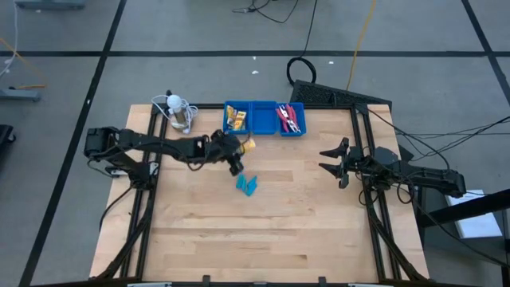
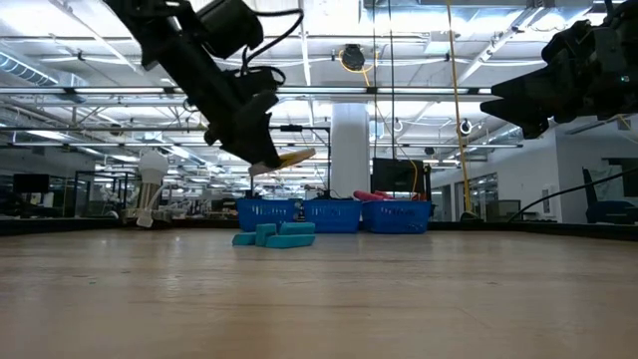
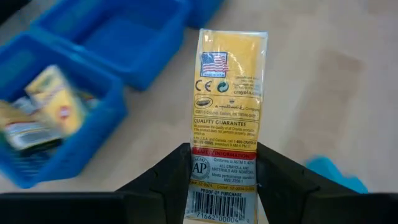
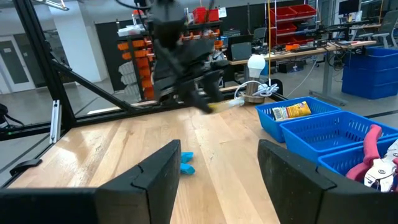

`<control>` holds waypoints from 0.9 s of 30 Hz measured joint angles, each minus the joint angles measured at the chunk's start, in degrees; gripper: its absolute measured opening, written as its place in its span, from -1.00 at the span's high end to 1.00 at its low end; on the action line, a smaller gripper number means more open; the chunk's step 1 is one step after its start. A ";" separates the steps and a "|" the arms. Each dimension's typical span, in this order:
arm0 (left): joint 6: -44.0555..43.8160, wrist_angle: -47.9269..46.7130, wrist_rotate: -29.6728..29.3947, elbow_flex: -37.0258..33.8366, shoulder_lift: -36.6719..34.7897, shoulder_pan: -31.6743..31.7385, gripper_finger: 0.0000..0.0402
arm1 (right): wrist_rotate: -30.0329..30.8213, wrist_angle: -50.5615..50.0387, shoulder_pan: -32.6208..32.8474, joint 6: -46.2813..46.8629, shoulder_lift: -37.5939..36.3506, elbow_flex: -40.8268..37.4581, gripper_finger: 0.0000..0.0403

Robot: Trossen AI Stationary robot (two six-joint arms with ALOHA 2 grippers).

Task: Pick & Place School Supplies
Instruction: Put the crayon box into the left blue bin

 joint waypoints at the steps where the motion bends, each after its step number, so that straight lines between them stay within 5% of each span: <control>1: -0.72 -0.01 -0.09 0.20 -0.01 1.24 0.18 | 0.00 -0.01 -0.01 0.00 0.00 0.00 -0.03; 16: -10.94 11.77 -3.95 0.40 0.01 16.57 0.17 | 0.00 -0.01 0.00 0.01 0.00 0.00 -0.03; 27: -16.55 16.99 -5.81 0.40 3.80 19.93 0.17 | 0.00 0.00 -0.01 0.01 0.00 0.00 -0.03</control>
